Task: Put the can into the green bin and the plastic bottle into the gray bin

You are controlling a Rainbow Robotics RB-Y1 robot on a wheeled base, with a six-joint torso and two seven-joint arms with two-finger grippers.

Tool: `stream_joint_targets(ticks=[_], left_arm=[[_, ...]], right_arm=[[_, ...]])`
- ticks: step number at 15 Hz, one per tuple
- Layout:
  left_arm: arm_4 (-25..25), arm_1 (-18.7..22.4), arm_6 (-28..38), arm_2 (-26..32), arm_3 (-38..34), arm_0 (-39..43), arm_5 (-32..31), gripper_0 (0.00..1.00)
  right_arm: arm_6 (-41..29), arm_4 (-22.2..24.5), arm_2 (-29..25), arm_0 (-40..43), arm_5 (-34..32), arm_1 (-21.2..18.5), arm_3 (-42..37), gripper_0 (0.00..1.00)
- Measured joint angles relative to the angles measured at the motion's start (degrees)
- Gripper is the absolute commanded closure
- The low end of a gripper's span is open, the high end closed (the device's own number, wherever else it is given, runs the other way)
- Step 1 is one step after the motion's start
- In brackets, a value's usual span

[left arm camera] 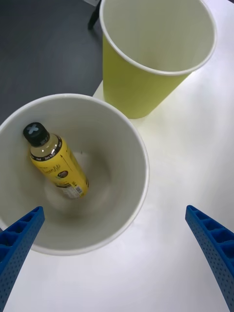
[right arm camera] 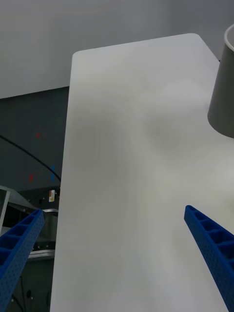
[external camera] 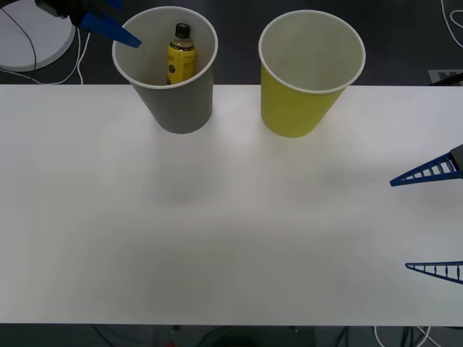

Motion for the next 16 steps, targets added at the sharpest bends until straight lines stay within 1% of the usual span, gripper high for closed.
stream_joint_targets(ticks=[4,7,12,14,16], left_arm=[[4.31,7.1,-6.22,0.03,-5.36,4.59,0.26,0.0],[7.57,11.27,-10.03,0.2,-9.14,8.38,1.72,0.0],[13.03,14.97,-16.29,1.26,-12.08,14.43,2.9,0.0],[13.34,15.76,-16.63,4.7,-14.14,18.3,3.01,0.0],[12.35,15.87,-16.4,11.17,-16.42,24.62,3.4,0.0]], right_arm=[[0.0,0.0,0.0,0.0,0.0,0.0,0.0,0.0],[0.0,0.0,0.0,0.0,0.0,0.0,0.0,0.0],[0.0,0.0,0.0,0.0,0.0,0.0,0.0,0.0],[0.0,0.0,0.0,0.0,0.0,0.0,0.0,0.0],[0.0,0.0,0.0,0.0,0.0,0.0,0.0,0.0]])
